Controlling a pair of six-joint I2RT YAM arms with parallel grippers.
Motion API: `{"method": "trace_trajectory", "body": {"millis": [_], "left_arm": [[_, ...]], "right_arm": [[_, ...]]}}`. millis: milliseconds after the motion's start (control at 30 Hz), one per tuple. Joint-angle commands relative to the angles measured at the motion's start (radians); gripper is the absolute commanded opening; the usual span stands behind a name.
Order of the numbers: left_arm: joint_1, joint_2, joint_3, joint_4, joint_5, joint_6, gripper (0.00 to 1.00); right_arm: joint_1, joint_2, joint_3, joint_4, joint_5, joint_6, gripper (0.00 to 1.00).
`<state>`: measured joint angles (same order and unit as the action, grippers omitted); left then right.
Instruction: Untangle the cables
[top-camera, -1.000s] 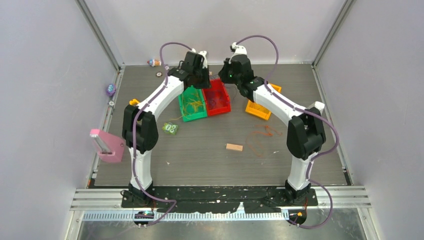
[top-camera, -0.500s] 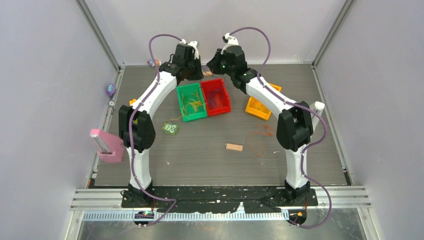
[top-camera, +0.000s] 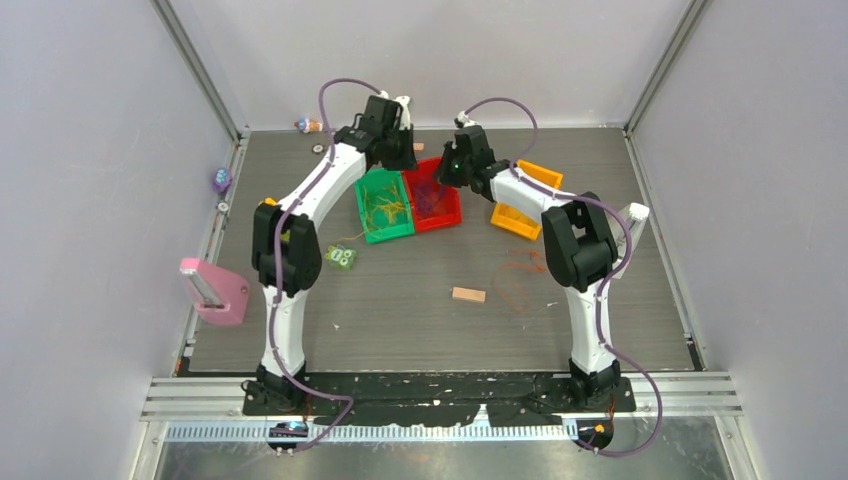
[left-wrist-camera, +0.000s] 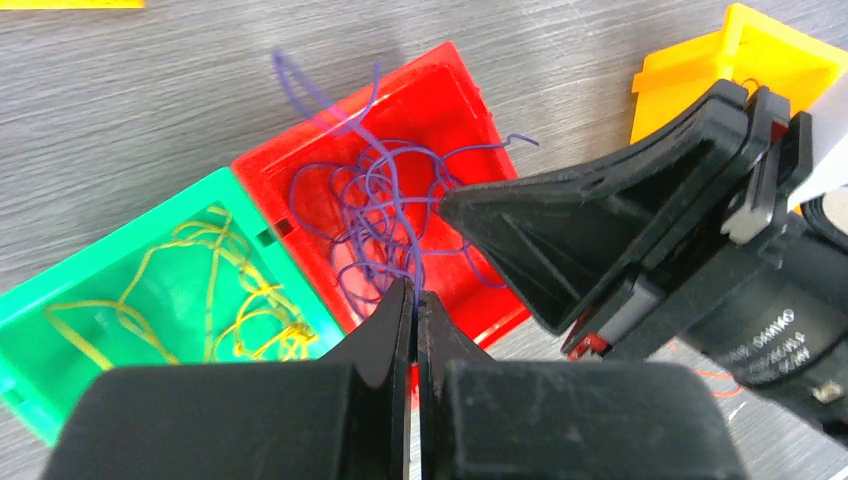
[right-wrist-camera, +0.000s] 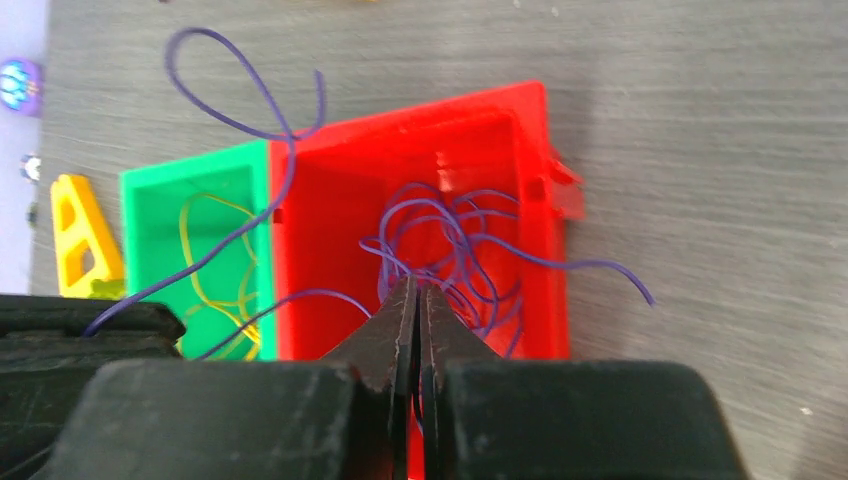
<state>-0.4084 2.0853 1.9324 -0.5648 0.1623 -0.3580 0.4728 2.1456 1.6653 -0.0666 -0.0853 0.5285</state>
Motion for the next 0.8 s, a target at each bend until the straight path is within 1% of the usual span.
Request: {"method": "trace_trajectory", "body": {"millis": [0, 133, 267, 433, 467, 533, 600, 667, 767], "left_arm": [[-0.037, 0.11, 0.168, -0.137, 0.036, 0.029, 0.0], [-0.038, 0.214, 0.284, -0.235, 0.056, 0.022, 0.0], [-0.043, 0.269, 0.345, -0.3, 0.053, 0.02, 0.0], [-0.044, 0.281, 0.345, -0.346, 0.026, 0.007, 0.0], [-0.044, 0.276, 0.34, -0.35, 0.022, 0.007, 0.0], [-0.045, 0.259, 0.313, -0.348, 0.028, 0.008, 0.0], [-0.049, 0.24, 0.279, -0.342, 0.034, 0.016, 0.0], [-0.056, 0.222, 0.247, -0.337, 0.034, 0.017, 0.0], [-0.064, 0.183, 0.17, -0.291, 0.035, 0.022, 0.0]], "right_arm": [[0.002, -0.034, 0.001, -0.055, 0.053, -0.058, 0.05], [0.002, -0.022, -0.004, -0.086, 0.059, -0.086, 0.06], [0.012, -0.015, 0.012, -0.103, 0.054, -0.1, 0.07], [0.012, -0.078, 0.008, -0.104, 0.062, -0.099, 0.2], [0.011, -0.089, 0.006, -0.104, 0.065, -0.102, 0.22], [0.009, -0.116, 0.006, -0.113, 0.072, -0.108, 0.29], [0.006, -0.138, 0.003, -0.121, 0.075, -0.111, 0.45], [0.003, -0.159, -0.007, -0.122, 0.076, -0.113, 0.52], [-0.001, -0.193, -0.028, -0.116, 0.074, -0.114, 0.56]]}}
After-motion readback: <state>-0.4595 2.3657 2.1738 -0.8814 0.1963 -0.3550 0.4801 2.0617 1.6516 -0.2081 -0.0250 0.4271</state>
